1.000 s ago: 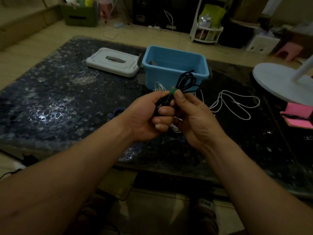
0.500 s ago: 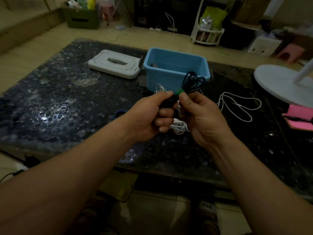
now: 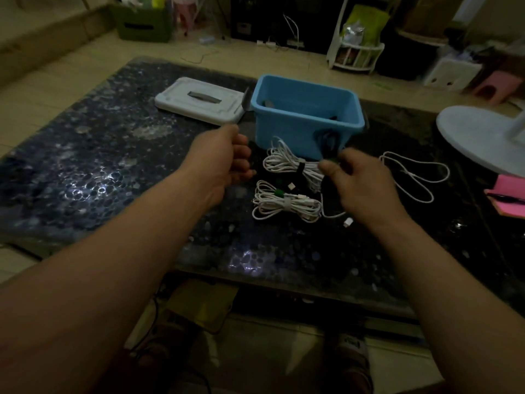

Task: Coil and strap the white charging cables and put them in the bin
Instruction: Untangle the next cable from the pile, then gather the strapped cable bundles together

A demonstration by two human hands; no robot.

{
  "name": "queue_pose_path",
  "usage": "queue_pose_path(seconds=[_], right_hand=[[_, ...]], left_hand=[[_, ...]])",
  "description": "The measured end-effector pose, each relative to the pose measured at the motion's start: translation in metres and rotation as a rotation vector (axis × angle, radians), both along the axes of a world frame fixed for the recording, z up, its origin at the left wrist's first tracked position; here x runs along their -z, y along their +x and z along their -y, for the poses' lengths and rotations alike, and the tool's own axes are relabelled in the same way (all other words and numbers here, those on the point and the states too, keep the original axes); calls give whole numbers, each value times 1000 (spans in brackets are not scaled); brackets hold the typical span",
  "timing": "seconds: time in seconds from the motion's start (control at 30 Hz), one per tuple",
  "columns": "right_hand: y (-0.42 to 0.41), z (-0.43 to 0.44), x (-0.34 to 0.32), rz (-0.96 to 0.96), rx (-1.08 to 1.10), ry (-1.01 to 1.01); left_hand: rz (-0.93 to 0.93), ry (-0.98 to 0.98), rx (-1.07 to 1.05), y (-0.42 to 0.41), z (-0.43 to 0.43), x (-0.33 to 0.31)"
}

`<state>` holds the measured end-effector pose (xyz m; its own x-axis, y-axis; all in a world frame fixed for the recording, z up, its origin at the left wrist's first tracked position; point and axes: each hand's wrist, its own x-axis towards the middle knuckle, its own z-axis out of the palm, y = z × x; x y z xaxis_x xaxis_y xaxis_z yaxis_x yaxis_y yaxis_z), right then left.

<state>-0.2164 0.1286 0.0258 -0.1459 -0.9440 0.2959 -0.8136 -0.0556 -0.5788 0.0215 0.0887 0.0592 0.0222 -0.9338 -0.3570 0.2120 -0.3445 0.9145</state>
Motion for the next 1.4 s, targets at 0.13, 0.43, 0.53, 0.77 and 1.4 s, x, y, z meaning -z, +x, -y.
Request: queue_pose_path(seconds=[0.13,0.43,0.53,0.77,1.4], right_hand=[[29,9,20,-362,-155,-9],[33,24,52,-517,-173,64],[24,19,35,-328,-189,50],[-53,2,-3,-113,158,36],[-101,-53,0,241,-60,523]], left_hand=[[32,-75,22,-7,-2,0],[163,-171,106,-13,-3,13],[186,-186,126,-20,-3,14],[234,-227,184,-45,-10,20],[544,-203,584,-93,-48,35]])
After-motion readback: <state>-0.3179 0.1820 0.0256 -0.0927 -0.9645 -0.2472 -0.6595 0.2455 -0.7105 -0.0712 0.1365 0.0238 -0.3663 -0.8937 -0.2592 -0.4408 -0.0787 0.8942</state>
